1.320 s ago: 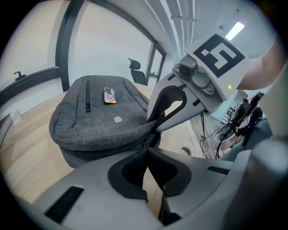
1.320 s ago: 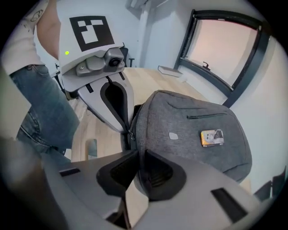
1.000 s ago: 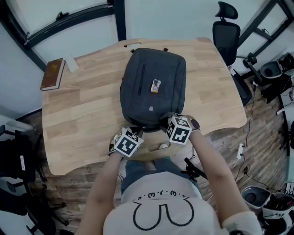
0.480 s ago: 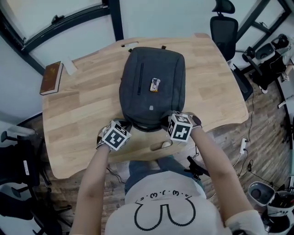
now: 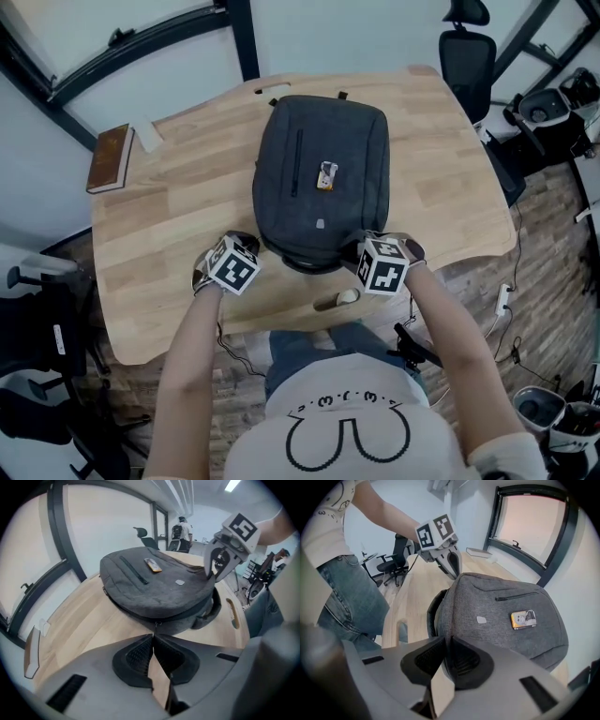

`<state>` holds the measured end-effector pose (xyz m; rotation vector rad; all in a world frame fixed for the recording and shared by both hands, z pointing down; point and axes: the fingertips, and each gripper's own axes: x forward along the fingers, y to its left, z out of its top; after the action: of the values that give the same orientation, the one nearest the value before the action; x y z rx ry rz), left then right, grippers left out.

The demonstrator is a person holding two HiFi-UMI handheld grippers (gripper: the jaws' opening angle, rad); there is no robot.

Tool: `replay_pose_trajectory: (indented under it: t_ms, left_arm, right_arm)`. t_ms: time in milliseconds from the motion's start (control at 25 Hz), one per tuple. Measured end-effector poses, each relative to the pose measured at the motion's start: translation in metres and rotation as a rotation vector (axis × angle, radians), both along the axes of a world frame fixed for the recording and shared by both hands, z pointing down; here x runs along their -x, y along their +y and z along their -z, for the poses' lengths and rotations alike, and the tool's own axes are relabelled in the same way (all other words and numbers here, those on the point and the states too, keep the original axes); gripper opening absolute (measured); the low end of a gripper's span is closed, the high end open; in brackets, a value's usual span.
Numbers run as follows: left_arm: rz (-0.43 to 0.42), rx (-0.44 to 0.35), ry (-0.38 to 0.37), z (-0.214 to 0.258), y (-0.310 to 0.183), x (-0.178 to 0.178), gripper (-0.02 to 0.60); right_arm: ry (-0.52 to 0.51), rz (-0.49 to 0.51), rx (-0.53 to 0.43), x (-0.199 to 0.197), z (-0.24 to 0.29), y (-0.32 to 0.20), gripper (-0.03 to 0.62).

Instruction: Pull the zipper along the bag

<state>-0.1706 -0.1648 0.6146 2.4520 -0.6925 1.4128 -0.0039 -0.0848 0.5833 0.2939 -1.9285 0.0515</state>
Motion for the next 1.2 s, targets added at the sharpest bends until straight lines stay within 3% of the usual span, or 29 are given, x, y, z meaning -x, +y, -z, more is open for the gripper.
replay_pose_trajectory:
  t_ms: [160, 280, 440, 640, 720, 880, 920, 1000, 1200]
  left_arm:
    - [0.122, -0.014, -0.036, -0.013, -0.033, 0.006, 0.02]
    - [0.14, 0.003, -0.028, -0.015, -0.04, 0.0, 0.018]
    - [0.076, 0.044, 0.06, -0.004, -0.021, -0.016, 0.017]
    - [0.052, 0.135, 0.265, 0.005, 0.015, -0.048, 0.016]
    - [0.017, 0.154, 0.295, 0.004, 0.031, -0.065, 0.017]
    - [-0.057, 0.153, 0.284, 0.001, 0.052, -0.092, 0.017]
    - [-0.056, 0.154, 0.282, 0.0, 0.053, -0.094, 0.017]
    - [-0.036, 0.164, 0.292, -0.002, 0.054, -0.095, 0.017]
    - [-0.012, 0.177, 0.313, 0.0, 0.054, -0.093, 0.017]
  right_arm:
    - [-0.008, 0.008, 0.011, -0.004, -0.001, 0.002, 0.1]
    - [0.002, 0.019, 0.003, -0.007, -0.002, 0.001, 0.1]
    - [0.032, 0.029, -0.016, -0.029, -0.004, 0.0, 0.104]
    - [0.148, -0.015, -0.069, -0.078, -0.007, -0.007, 0.129]
    - [0.206, -0.039, -0.062, -0.102, -0.007, -0.01, 0.141]
    - [0.256, -0.09, -0.08, -0.135, -0.004, -0.016, 0.163]
    - [0.25, -0.115, -0.094, -0.138, -0.001, -0.018, 0.189]
    - [0.204, -0.181, -0.121, -0.137, 0.01, -0.019, 0.356]
    - [-0.048, -0.317, -0.114, -0.077, 0.04, -0.012, 0.425]
